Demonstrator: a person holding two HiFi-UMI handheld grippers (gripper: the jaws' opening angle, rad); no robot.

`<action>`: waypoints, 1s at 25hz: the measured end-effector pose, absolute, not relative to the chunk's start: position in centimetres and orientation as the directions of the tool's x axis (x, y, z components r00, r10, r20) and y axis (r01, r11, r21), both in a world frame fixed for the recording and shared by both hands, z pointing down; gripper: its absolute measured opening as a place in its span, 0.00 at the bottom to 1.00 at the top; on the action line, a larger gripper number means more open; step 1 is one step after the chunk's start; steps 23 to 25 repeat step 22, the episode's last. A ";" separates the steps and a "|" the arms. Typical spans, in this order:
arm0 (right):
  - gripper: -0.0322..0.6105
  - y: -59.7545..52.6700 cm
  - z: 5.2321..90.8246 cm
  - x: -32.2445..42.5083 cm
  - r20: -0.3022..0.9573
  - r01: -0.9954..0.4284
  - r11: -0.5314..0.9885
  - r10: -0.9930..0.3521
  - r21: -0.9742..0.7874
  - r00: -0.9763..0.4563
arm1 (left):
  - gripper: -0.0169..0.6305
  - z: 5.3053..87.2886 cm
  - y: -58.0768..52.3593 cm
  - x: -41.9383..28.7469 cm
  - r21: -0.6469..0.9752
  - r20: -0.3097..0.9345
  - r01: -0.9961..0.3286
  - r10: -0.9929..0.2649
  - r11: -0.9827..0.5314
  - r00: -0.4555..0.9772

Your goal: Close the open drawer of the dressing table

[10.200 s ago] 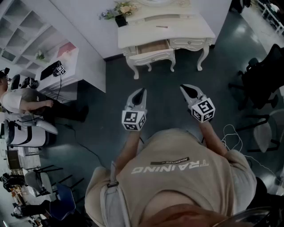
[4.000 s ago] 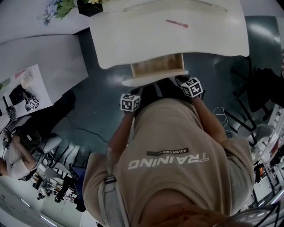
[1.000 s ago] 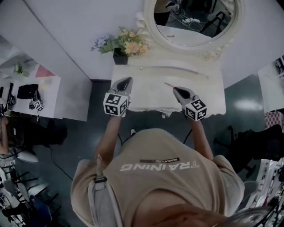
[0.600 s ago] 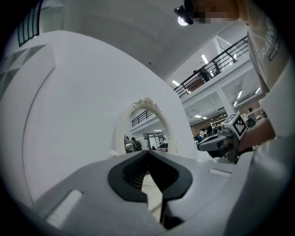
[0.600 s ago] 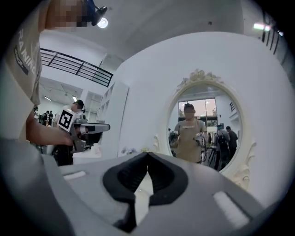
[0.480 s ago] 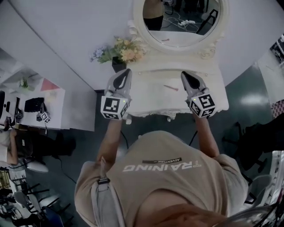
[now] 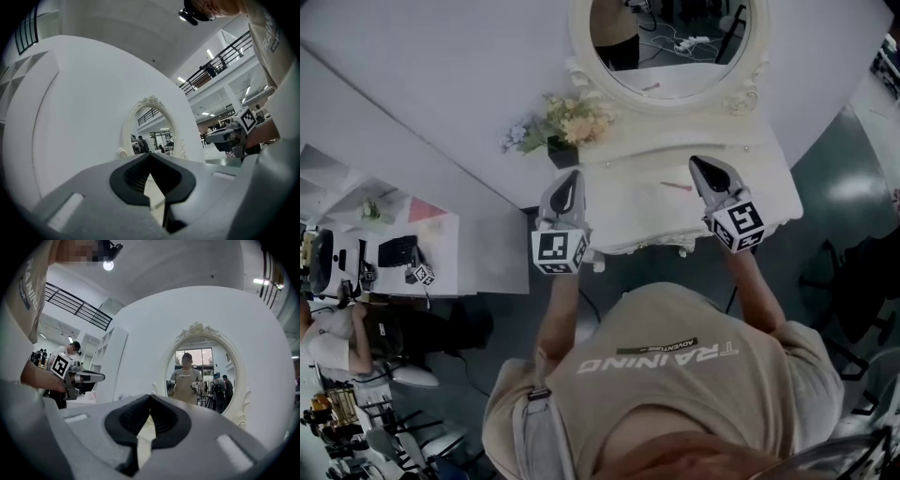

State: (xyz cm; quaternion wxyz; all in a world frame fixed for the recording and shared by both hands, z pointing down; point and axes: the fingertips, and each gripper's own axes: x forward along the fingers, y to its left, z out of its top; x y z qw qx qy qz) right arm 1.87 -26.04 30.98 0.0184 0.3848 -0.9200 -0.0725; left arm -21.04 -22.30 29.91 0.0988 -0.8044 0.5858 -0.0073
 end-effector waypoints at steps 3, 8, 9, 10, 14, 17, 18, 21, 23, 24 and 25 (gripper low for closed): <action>0.06 -25.9 31.9 1.4 -0.001 -0.694 0.707 -0.701 0.137 -0.713 | 0.04 31.1 -22.4 -21.5 -0.150 -0.070 -0.941 -0.946 -0.305 0.317; 0.06 -25.3 33.2 1.2 0.021 -0.680 0.723 -0.687 0.118 -0.726 | 0.04 33.4 -21.9 -21.5 -0.108 -0.027 -0.942 -0.946 -0.318 0.323; 0.06 -25.2 33.4 1.1 0.022 -0.678 0.726 -0.684 0.117 -0.729 | 0.04 33.7 -21.9 -21.4 -0.103 -0.024 -0.941 -0.945 -0.324 0.328; 0.06 -25.1 33.5 1.0 0.023 -0.676 0.728 -0.682 0.118 -0.731 | 0.04 33.9 -21.9 -21.2 -0.099 -0.020 -0.939 -0.942 -0.330 0.334; 0.06 -25.2 34.0 0.4 0.029 -0.674 0.729 -0.681 0.120 -0.732 | 0.04 34.6 -22.1 -20.6 -0.096 -0.005 -0.926 -0.930 -0.365 0.368; 0.06 -25.2 34.5 0.2 0.042 -0.675 0.729 -0.682 0.115 -0.730 | 0.04 35.1 -22.3 -20.4 -0.093 0.008 -0.920 -0.924 -0.380 0.381; 0.06 -25.2 34.7 0.2 0.046 -0.678 0.727 -0.685 0.113 -0.727 | 0.04 35.3 -22.3 -20.5 -0.090 0.010 -0.920 -0.924 -0.382 0.383; 0.06 -25.1 35.1 0.5 0.056 -0.690 0.716 -0.697 0.108 -0.714 | 0.04 35.8 -22.5 -20.7 -0.073 0.019 -0.921 -0.924 -0.383 0.383; 0.06 -25.2 35.2 0.6 0.058 -0.694 0.712 -0.702 0.107 -0.710 | 0.04 36.0 -22.5 -20.8 -0.066 0.021 -0.922 -0.924 -0.383 0.382; 0.06 -25.2 35.2 0.6 0.058 -0.694 0.712 -0.702 0.107 -0.710 | 0.04 36.0 -22.5 -20.8 -0.066 0.021 -0.922 -0.924 -0.383 0.382; 0.06 -25.2 35.2 0.6 0.058 -0.694 0.712 -0.702 0.107 -0.710 | 0.04 36.0 -22.5 -20.8 -0.066 0.021 -0.922 -0.924 -0.383 0.382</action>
